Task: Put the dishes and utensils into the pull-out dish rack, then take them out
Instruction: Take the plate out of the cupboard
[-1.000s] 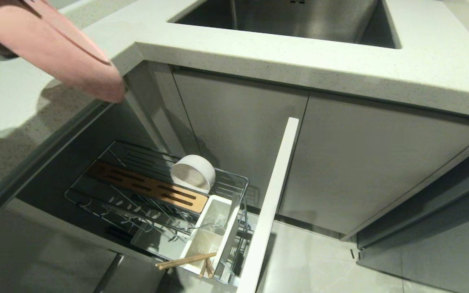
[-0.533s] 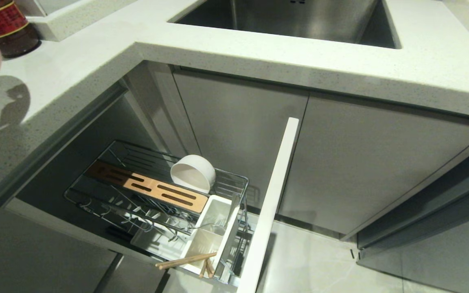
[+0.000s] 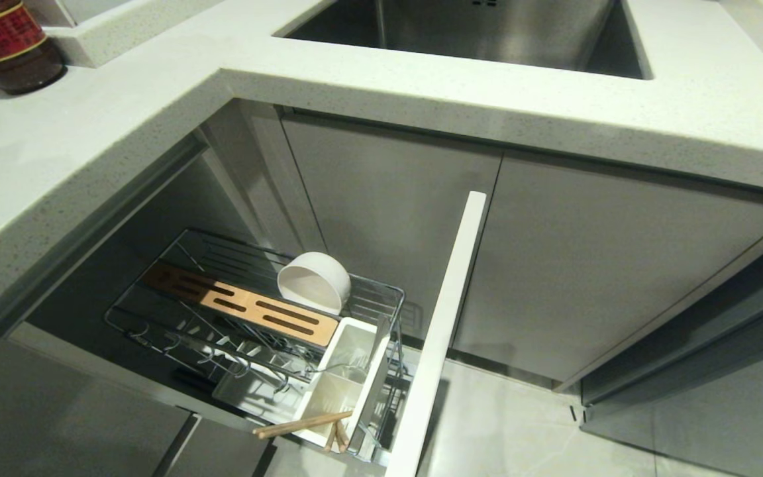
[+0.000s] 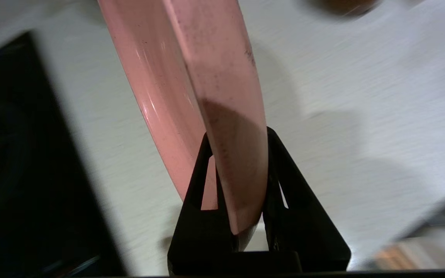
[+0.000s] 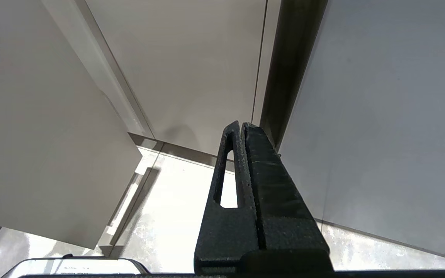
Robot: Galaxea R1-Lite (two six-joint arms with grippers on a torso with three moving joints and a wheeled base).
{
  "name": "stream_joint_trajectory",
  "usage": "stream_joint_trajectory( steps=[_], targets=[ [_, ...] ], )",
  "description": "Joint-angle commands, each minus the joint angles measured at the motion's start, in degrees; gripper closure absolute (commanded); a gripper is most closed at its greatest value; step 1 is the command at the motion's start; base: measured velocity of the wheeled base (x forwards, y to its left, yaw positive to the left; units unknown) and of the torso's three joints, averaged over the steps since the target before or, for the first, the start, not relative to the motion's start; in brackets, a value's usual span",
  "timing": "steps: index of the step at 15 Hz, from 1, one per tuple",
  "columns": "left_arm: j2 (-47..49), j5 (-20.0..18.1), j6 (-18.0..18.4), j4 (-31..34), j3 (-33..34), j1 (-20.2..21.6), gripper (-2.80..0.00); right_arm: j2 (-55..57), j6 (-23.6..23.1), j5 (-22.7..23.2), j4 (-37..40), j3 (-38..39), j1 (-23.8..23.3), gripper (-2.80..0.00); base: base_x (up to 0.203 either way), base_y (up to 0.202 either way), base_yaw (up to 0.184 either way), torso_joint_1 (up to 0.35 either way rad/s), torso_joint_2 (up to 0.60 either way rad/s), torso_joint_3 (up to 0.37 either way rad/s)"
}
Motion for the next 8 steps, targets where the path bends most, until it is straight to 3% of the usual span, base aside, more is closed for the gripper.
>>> stream_joint_trajectory(
  steps=[1,4,8],
  targets=[
    [1.0,4.3,1.8,8.3,0.0,3.0,0.00,0.0,0.0,0.0,0.0,1.6,0.0,0.00,0.000,0.000,0.000,0.000,0.00,0.000],
    [3.4,8.8,2.2,19.5,-0.1,3.3,0.00,0.0,0.0,0.0,0.1,1.5,0.0,0.00,0.000,0.000,0.000,0.000,0.00,0.000],
    [10.0,9.9,2.1,30.6,-0.2,3.7,0.00,0.0,0.0,0.0,0.0,1.5,0.0,0.00,0.000,0.000,0.000,0.000,0.00,0.000]
  ],
)
